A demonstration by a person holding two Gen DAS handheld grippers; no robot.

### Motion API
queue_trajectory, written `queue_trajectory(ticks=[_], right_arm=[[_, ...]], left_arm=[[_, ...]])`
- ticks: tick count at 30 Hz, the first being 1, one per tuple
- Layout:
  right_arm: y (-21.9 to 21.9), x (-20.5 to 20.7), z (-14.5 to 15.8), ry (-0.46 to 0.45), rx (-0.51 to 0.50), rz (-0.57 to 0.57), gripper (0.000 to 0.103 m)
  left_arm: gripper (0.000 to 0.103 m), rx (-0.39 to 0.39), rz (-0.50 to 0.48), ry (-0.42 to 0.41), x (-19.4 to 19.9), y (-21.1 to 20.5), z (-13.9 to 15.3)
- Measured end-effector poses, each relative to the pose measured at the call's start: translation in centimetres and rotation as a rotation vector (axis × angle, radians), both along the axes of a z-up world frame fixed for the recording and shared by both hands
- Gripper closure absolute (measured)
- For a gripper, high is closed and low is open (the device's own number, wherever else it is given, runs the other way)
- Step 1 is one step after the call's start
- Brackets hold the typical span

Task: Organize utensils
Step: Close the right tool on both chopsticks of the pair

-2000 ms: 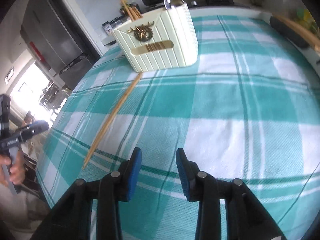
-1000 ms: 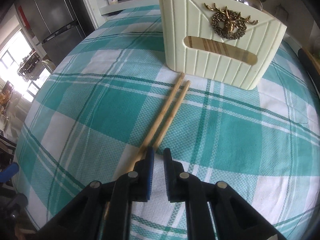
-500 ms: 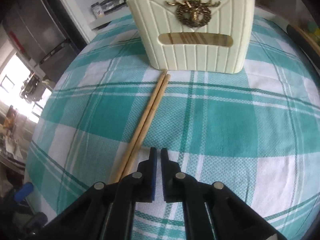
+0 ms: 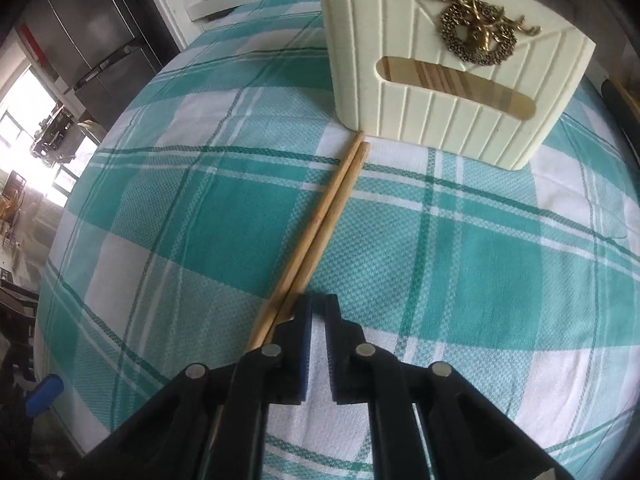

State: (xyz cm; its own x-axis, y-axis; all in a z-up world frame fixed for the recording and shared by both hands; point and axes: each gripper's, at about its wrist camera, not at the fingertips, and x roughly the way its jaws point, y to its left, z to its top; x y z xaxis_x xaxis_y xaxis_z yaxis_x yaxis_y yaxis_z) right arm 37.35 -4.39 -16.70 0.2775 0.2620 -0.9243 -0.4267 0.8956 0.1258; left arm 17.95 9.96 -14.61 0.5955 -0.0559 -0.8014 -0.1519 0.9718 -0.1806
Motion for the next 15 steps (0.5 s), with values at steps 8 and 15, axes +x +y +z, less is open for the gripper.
queue_trajectory(ticks=[8, 15], right_arm=[[-1.1, 1.6, -0.4, 0.117, 0.176, -0.075, 0.093], [-0.2, 1.4, -0.4, 0.125, 0.174, -0.053, 0.092]], left_arm=[[0.021, -0.003, 0.031, 0.000, -0.7, 1.4, -0.2], [0.021, -0.014, 0.039, 0.015, -0.5, 1.6, -0.8]])
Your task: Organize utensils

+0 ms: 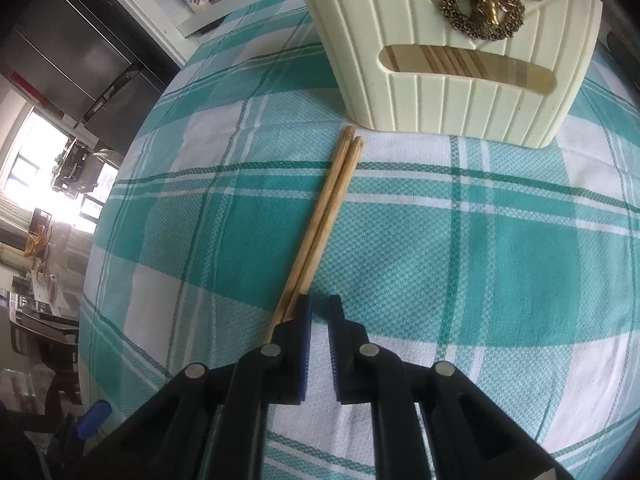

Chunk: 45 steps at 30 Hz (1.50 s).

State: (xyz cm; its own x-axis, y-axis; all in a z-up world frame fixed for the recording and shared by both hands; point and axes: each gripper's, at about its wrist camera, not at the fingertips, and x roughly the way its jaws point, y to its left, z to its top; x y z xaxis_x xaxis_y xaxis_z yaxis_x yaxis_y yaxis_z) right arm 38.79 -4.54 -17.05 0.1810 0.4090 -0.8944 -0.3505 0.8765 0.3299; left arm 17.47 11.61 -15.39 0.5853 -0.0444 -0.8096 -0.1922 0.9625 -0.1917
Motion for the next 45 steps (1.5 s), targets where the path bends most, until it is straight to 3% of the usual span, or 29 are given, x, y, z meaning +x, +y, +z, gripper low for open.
queue_trajectory(ticks=[1, 3, 4, 7, 11, 16, 20, 25, 30, 35, 39, 42, 45], right_arm=[[-0.1, -0.1, 0.1, 0.000, 0.008, -0.012, 0.091], [-0.1, -0.3, 0.2, -0.004, 0.027, -0.027, 0.069], [0.1, -0.4, 0.1, -0.004, 0.027, -0.017, 0.069], [1.5, -0.1, 0.0, -0.034, -0.019, 0.017, 0.070], [1.9, -0.1, -0.1, -0.062, -0.047, 0.025, 0.083], [5.0, -1.2, 0.5, -0.207, -0.207, 0.154, 0.083], [5.7, -1.2, 0.2, -0.226, -0.238, 0.191, 0.082], [1.0, -2.0, 0.2, -0.205, -0.209, 0.167, 0.087], [-6.7, -3.4, 0.0, -0.172, -0.153, 0.063, 0.090], [-13.2, -4.5, -0.5, -0.081, -0.002, -0.065, 0.093], [-15.5, -5.0, -1.0, 0.011, 0.146, -0.115, 0.089], [-15.6, -4.7, -0.8, -0.032, 0.103, -0.108, 0.087], [-14.0, -4.6, -0.6, -0.075, 0.020, -0.030, 0.090]], left_arm=[[0.021, 0.001, -0.002, -0.002, 0.0, 0.0, 0.1], [0.021, 0.002, -0.002, -0.004, 0.0, -0.1, 0.1], [0.021, 0.003, -0.001, -0.003, 0.0, 0.0, 0.1], [0.021, -0.002, 0.003, 0.007, 0.3, 0.1, -0.2], [0.021, -0.004, 0.005, 0.014, 0.3, 0.2, -0.4], [0.021, -0.021, 0.007, 0.044, 1.0, 0.0, -1.4], [0.021, -0.009, -0.023, 0.037, 0.9, -0.9, -1.0], [0.021, 0.054, -0.016, 0.022, 0.0, -0.6, -0.3], [0.021, 0.040, -0.002, 0.030, 0.0, 0.0, -0.5], [0.021, 0.034, -0.058, 0.030, 1.4, -2.1, -0.5], [0.021, 0.060, -0.127, 0.024, 2.2, -5.0, -0.2], [0.021, 0.063, -0.162, 0.021, 2.4, -6.7, 0.1], [0.021, 0.075, -0.181, 0.020, 2.3, -7.8, 0.3]])
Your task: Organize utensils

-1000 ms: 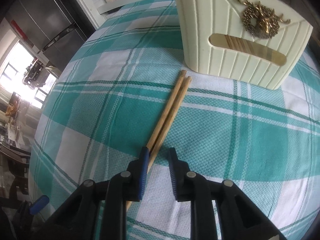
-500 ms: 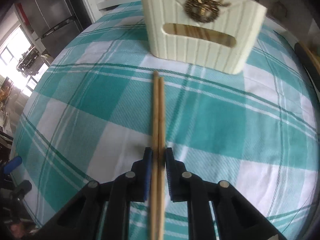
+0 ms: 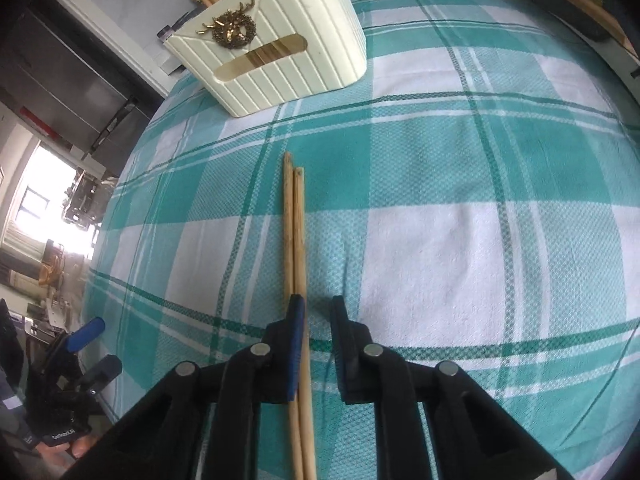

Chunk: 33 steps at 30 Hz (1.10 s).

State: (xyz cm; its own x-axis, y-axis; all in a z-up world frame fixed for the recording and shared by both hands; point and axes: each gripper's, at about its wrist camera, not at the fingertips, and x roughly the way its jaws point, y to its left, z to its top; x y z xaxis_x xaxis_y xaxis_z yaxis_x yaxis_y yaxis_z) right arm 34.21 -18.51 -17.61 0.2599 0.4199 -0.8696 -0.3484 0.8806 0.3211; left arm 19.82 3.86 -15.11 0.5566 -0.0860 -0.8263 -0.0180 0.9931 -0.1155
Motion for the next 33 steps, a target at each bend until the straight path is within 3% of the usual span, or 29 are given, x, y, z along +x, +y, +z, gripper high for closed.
queue_trajectory(ticks=[5, 8, 11, 15, 19, 22, 23, 24, 26, 30, 33], right_arm=[[2.3, 0.1, 0.4, -0.029, -0.118, 0.110, 0.086], [4.8, -0.5, 0.3, -0.101, -0.250, 0.184, 0.086], [5.9, -0.5, 0.2, -0.145, -0.312, 0.199, 0.090], [2.8, -0.1, 0.4, -0.153, -0.329, 0.077, 0.098], [-2.9, -0.5, 0.3, -0.147, -0.338, -0.096, 0.098], [-5.0, -0.9, 0.2, -0.146, -0.303, -0.160, 0.088], [-5.2, -1.1, 0.2, -0.151, -0.298, -0.157, 0.077], [-5.4, -1.3, 0.2, -0.154, -0.289, -0.154, 0.060], [-5.6, -1.7, 0.1, -0.151, -0.266, -0.158, 0.041], [-6.0, -3.1, 0.4, -0.189, -0.248, -0.173, 0.041], [-7.1, -4.5, 1.0, -0.223, -0.230, -0.194, 0.041]], left_arm=[[0.021, 0.010, -0.007, 0.011, 0.0, -0.6, -0.2], [0.021, 0.007, -0.007, 0.017, 0.1, -0.7, -0.4], [0.021, 0.009, -0.009, 0.018, 0.1, -0.8, -0.4], [0.021, 0.012, 0.000, 0.003, -0.6, -0.1, 0.0], [0.021, -0.002, 0.039, 0.008, -1.0, 1.4, -0.2], [0.021, -0.035, 0.039, 0.015, -0.1, 1.1, -0.1], [0.021, -0.059, 0.025, 0.013, 0.4, 0.5, 0.1], [0.021, -0.087, -0.002, 0.006, 0.9, -0.4, 0.5], [0.021, -0.112, -0.065, 0.005, 2.3, -2.8, 1.0], [0.020, -0.125, -0.137, 0.002, 4.7, -8.1, 1.1], [0.020, -0.122, -0.127, 0.029, 6.3, -11.2, 0.1]])
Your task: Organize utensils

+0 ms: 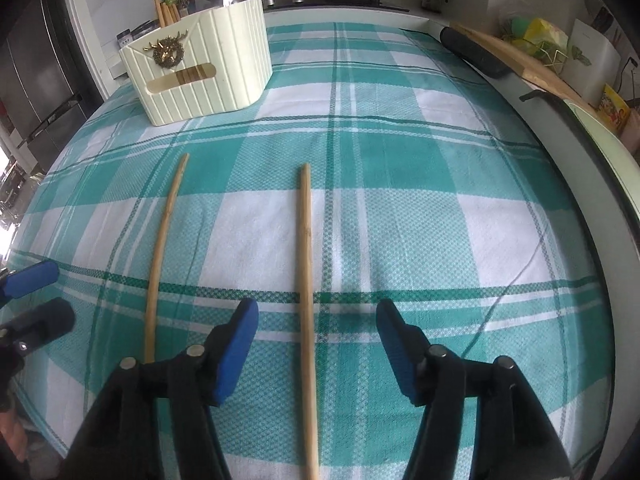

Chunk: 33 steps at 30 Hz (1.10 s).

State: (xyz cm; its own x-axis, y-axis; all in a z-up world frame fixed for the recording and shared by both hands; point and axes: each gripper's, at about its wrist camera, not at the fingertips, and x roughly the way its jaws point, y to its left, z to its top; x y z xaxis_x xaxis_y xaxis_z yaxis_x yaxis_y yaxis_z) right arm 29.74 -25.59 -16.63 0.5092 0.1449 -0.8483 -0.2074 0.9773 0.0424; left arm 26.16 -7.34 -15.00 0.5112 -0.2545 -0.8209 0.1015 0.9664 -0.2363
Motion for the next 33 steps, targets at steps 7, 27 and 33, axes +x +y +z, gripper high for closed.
queue_trajectory(ticks=[7, 27, 33], right_arm=[[-2.4, -2.2, 0.4, -0.033, 0.025, -0.044, 0.040], [-2.4, -2.7, 0.7, -0.022, 0.049, -0.011, 0.040], [-2.7, 0.1, 1.5, 0.055, 0.086, 0.058, 0.040]], left_arm=[[0.020, 0.236, 0.000, -0.048, 1.1, -4.7, -3.4], [0.015, 0.263, 0.021, -0.013, -0.4, -0.4, -3.3], [0.015, 0.139, -0.077, 0.002, 1.7, 2.0, -0.5]])
